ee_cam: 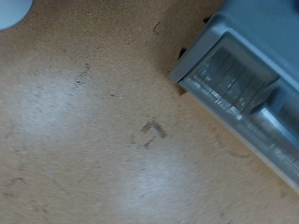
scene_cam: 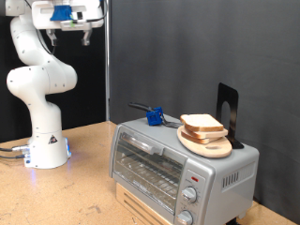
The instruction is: Make a piece of toast with the oven
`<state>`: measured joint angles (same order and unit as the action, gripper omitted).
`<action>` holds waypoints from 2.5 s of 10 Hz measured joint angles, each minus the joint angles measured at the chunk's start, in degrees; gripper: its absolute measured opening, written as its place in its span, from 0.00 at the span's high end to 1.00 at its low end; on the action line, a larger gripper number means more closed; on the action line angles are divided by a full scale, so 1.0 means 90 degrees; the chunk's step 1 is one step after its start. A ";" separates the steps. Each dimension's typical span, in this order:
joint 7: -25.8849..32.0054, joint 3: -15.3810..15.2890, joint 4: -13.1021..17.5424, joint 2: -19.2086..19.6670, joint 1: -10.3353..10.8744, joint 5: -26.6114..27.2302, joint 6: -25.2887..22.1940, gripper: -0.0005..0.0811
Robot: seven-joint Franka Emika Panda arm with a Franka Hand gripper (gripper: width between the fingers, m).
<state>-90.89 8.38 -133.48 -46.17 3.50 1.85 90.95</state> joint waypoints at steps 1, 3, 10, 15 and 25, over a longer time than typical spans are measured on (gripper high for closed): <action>0.0717 0.0188 -0.0047 -0.0005 0.0173 0.0056 0.0292 0.01; 0.2080 0.0504 -0.0371 0.0134 0.0453 -0.0072 0.1617 0.01; 0.5494 0.1716 -0.0511 0.0380 0.1301 0.0432 0.2395 0.01; 0.6538 0.1994 -0.0582 0.0510 0.1668 0.1110 0.2555 0.01; 0.6915 0.2563 -0.0631 0.1278 0.2200 0.2226 0.2694 0.01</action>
<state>-28.65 31.44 -139.16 -34.66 23.30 21.88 115.20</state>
